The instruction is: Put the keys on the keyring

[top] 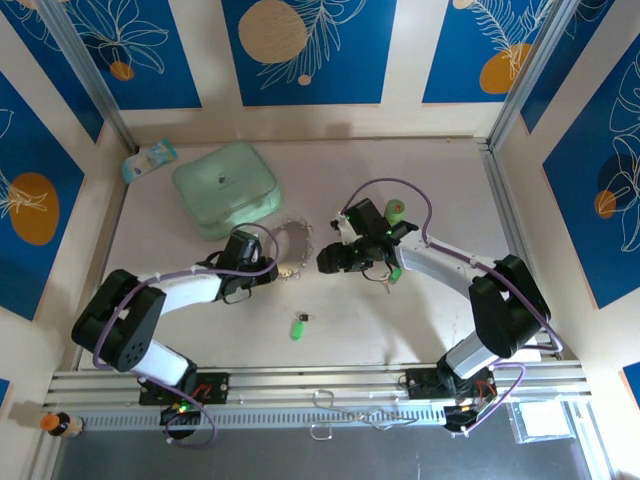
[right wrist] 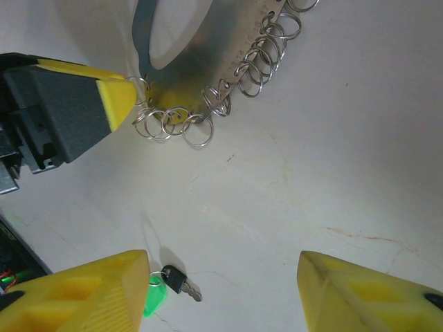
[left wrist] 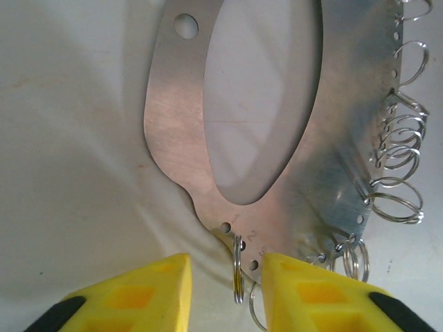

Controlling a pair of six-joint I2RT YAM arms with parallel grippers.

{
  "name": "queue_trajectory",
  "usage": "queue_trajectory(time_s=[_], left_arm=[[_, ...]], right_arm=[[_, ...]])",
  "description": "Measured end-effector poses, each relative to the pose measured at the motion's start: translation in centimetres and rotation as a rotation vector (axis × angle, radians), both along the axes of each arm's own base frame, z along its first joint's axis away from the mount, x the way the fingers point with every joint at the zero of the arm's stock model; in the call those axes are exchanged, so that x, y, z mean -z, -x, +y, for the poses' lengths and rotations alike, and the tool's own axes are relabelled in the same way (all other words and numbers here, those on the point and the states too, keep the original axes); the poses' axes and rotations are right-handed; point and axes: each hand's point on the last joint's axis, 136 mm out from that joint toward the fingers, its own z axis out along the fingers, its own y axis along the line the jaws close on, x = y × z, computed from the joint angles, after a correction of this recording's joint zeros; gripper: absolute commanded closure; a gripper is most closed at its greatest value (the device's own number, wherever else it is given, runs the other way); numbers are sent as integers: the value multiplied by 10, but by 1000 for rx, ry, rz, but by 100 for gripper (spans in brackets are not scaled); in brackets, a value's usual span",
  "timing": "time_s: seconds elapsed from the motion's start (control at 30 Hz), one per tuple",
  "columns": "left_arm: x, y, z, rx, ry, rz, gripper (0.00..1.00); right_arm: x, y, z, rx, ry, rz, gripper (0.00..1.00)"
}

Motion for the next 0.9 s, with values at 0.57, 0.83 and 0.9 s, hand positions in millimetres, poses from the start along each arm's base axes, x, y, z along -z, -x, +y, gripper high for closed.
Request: queue_trajectory(time_s=[0.57,0.83,0.9], left_arm=[[-5,1,-6,17,-21,-28,100],[-77,1,-18,144,-116,-313,100],[-97,-3,-19,188,-149,-401,100]], right_arm=[[-6,3,-2,1,-6,-9,45],[-33,0,-6,16,-36,-87,45],[-40,-2,-8,26,-41,-111,45]])
